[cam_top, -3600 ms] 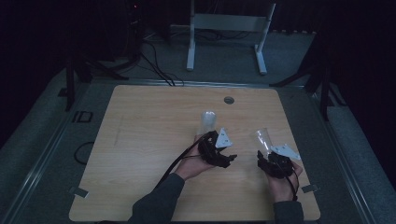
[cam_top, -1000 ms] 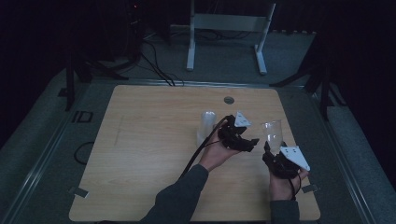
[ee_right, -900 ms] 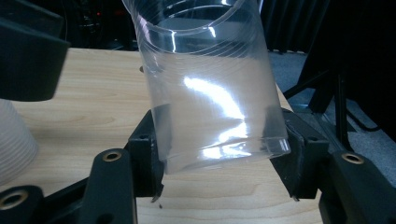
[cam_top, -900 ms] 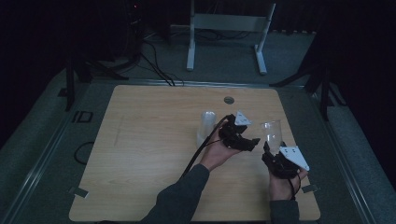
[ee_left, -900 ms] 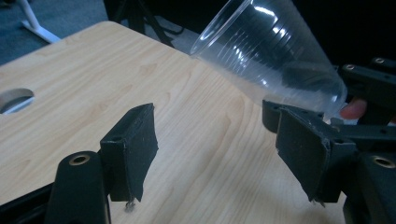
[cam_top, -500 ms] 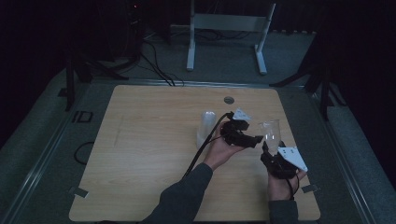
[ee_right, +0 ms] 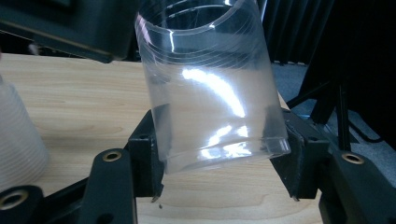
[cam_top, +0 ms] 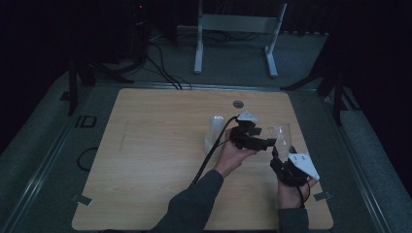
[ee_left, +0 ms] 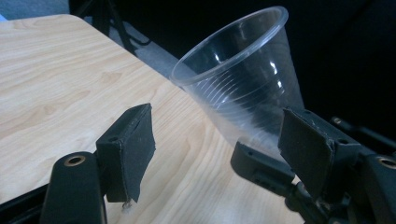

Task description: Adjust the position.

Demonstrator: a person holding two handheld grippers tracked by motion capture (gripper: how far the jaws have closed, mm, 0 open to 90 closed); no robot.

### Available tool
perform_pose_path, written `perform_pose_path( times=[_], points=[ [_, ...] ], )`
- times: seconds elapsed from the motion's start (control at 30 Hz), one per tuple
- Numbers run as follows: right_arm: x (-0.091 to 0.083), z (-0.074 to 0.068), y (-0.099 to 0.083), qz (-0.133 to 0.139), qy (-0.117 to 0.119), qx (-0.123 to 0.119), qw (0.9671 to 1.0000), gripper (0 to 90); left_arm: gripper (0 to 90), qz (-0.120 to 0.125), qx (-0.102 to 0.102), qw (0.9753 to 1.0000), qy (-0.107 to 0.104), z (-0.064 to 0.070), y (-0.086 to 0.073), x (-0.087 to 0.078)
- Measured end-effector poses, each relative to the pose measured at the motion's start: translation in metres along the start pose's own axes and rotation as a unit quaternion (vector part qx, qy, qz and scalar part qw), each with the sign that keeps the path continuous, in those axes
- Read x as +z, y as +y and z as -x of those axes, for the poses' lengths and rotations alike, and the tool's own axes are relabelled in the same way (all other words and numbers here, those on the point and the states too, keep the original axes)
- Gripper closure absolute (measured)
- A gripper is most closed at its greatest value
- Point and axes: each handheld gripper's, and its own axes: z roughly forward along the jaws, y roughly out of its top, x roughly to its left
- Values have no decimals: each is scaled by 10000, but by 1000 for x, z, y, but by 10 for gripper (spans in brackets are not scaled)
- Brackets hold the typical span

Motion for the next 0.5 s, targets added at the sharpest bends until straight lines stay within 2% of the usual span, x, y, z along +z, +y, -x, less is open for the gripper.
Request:
perform_pose_path(
  times=[0.5],
  points=[
    [-2, -7, -1, 98, 54, 34, 9999, 420, 224, 131, -309, 9988, -349, 0, -2, 8]
  ],
)
